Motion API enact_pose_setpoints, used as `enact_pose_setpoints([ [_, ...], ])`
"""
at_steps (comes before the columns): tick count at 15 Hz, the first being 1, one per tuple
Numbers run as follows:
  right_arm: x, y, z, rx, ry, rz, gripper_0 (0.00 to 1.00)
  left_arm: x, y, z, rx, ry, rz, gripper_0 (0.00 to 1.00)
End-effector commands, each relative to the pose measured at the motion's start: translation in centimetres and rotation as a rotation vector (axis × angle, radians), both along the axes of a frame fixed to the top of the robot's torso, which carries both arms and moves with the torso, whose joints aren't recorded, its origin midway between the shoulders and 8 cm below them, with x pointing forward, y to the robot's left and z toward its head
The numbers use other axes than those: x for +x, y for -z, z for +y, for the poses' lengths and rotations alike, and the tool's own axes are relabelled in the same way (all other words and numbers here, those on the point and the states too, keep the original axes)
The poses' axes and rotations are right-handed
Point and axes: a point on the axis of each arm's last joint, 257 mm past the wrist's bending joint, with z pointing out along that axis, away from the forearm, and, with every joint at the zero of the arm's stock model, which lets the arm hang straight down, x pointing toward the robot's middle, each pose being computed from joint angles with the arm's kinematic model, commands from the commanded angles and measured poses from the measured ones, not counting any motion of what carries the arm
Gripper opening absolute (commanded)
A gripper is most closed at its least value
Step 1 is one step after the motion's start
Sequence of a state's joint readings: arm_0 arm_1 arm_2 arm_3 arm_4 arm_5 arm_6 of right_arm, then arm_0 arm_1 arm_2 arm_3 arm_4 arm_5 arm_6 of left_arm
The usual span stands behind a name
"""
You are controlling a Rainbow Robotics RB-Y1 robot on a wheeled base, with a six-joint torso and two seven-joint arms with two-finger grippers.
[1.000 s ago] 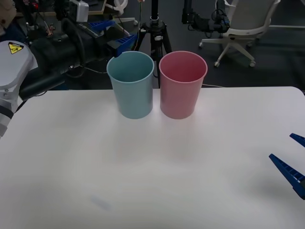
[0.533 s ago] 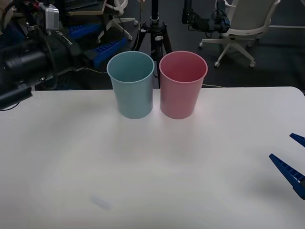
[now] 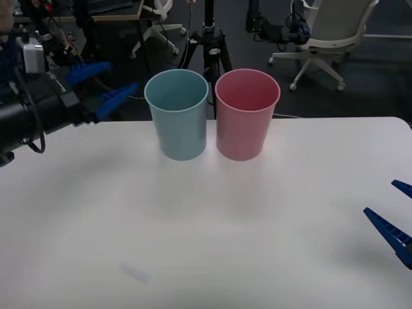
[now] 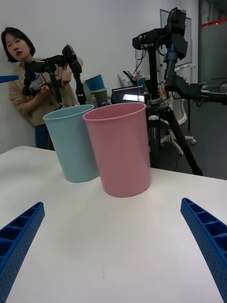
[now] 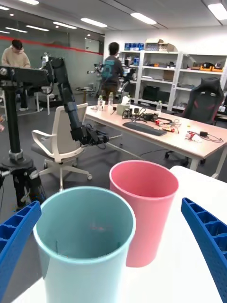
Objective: Grasp the object on the table and drop it into the matching bin: aluminum can to the light blue bin, PET bottle to the pink bin.
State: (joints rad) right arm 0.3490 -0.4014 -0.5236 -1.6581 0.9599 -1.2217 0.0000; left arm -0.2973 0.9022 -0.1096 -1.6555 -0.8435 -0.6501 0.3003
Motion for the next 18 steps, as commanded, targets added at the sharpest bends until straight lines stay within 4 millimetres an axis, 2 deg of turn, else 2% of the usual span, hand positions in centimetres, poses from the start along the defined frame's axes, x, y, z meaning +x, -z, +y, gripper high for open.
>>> enact_pose_setpoints([
  [1,0.0,0.0,0.0,0.0,0.0,0.0,1.0,-1.9,2.1,1.5,-0.019,-0.014,0.035,1.0],
  [5,0.0,0.0,0.0,0.0,0.0,0.0,1.0,-4.5,5.0,3.6,-0.002,-0.013,0.055,1.0],
  [12,0.0,0.0,0.0,0.0,0.0,0.0,1.0,-8.4,11.9,8.2,0.007,-0.13,0.113,1.0],
  [18,0.0,0.0,0.0,0.0,0.0,0.0,1.0,-11.6,15.0,11.0,0.052,-0.208,0.166,1.0],
])
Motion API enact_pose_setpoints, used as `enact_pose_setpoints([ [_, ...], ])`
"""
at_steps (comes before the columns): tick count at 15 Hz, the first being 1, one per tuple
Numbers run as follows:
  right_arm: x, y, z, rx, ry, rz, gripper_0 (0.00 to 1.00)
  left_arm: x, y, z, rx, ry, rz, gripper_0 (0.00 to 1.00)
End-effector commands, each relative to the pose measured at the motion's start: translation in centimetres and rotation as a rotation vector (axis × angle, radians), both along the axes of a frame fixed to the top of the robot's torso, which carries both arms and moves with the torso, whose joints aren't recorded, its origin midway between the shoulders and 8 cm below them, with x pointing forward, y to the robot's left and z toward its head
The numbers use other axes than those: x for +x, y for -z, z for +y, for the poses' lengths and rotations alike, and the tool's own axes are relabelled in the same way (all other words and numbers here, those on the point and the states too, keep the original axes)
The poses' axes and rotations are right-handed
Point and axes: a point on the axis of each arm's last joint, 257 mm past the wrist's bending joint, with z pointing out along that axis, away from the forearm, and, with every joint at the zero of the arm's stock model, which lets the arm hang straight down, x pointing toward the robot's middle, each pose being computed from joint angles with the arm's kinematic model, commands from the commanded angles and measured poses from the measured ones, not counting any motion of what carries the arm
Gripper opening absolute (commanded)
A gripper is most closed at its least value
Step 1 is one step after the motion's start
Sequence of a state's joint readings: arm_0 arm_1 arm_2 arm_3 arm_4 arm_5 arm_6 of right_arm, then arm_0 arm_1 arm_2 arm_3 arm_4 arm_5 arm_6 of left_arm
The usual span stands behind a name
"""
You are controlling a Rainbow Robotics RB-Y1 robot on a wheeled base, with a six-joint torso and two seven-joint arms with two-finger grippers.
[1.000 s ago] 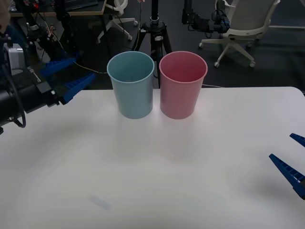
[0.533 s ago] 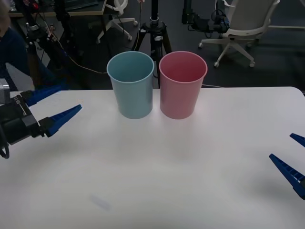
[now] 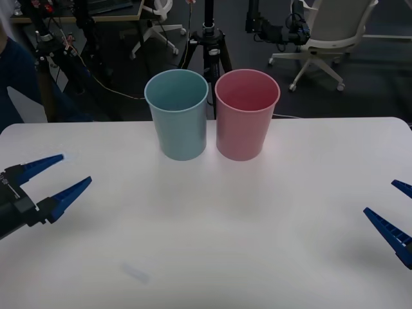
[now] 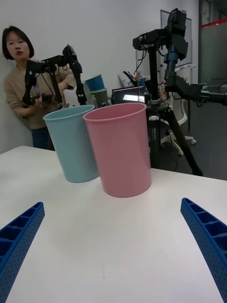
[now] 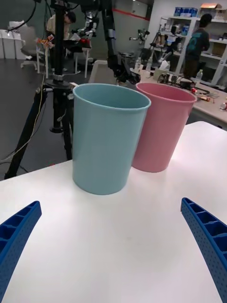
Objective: Grasp the object on the table and drop it into the matching bin: aluminum can to the light blue bin, PET bottle to the pink bin.
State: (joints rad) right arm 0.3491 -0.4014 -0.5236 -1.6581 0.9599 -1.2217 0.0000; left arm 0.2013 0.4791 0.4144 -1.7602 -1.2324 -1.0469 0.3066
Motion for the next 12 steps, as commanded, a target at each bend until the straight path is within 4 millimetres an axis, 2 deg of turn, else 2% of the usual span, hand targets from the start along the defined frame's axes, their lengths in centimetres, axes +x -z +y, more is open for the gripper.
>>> enact_pose_setpoints([
  [1,0.0,0.0,0.0,0.0,0.0,0.0,1.0,-1.7,1.0,1.1,0.022,-0.023,0.025,1.0],
  [3,0.0,0.0,0.0,0.0,0.0,0.0,1.0,-3.3,2.2,2.0,0.039,-0.033,0.055,1.0],
  [6,0.0,0.0,0.0,0.0,0.0,0.0,1.0,-4.7,2.9,2.8,0.057,-0.028,0.077,1.0],
  [12,0.0,0.0,0.0,0.0,0.0,0.0,1.0,-6.3,3.1,2.4,0.065,-0.02,0.089,1.0],
])
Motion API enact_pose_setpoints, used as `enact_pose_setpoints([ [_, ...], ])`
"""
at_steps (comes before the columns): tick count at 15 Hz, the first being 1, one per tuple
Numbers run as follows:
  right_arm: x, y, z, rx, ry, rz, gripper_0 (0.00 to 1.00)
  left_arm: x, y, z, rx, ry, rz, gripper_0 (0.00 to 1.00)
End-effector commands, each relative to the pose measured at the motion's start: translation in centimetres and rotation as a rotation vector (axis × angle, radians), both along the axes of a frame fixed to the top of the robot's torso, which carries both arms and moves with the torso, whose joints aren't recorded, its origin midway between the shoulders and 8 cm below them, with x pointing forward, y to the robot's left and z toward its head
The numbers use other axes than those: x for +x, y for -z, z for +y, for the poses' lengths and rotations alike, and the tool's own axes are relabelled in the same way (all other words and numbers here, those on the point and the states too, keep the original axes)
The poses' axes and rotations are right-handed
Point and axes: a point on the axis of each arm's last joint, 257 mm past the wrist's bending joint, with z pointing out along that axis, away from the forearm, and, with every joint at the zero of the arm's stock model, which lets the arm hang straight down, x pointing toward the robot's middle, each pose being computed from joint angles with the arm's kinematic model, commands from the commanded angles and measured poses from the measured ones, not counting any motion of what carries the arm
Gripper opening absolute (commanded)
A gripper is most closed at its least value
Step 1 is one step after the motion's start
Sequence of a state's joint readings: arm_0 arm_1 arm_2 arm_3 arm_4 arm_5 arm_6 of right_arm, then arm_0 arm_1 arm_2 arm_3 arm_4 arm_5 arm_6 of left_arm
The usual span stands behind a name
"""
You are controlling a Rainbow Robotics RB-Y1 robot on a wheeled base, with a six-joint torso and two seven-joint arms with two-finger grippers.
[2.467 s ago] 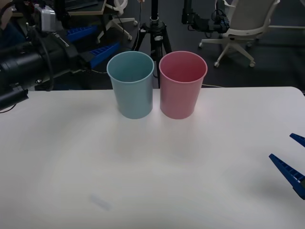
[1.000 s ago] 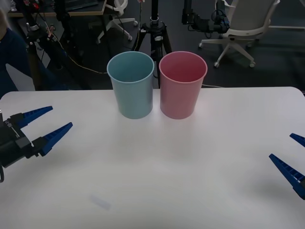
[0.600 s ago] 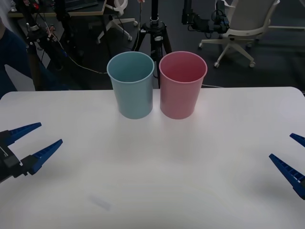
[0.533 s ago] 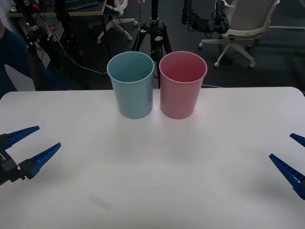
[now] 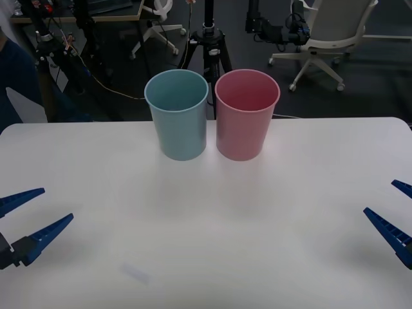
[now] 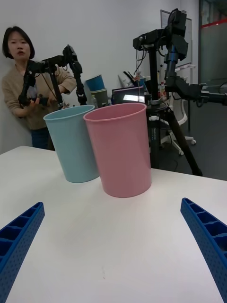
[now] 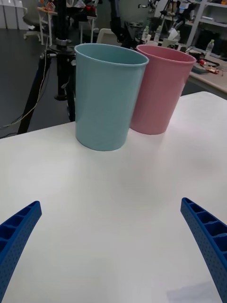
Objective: Grasp the object on the table and drop it into the matching bin: aluminum can to the light blue bin, PET bottle to the pink bin.
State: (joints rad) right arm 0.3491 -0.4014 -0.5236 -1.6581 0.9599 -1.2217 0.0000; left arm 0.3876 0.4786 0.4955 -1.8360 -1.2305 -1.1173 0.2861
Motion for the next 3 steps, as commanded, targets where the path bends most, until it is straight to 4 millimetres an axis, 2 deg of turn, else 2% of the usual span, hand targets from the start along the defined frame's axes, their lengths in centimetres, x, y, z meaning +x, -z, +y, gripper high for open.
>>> enact_pose_setpoints([
  [1,0.0,0.0,0.0,0.0,0.0,0.0,1.0,-0.37,-0.05,-0.16,-0.005,0.001,0.002,1.0],
  [3,0.0,0.0,0.0,0.0,0.0,0.0,1.0,-0.37,-0.05,-0.16,-0.005,0.001,0.002,1.0],
])
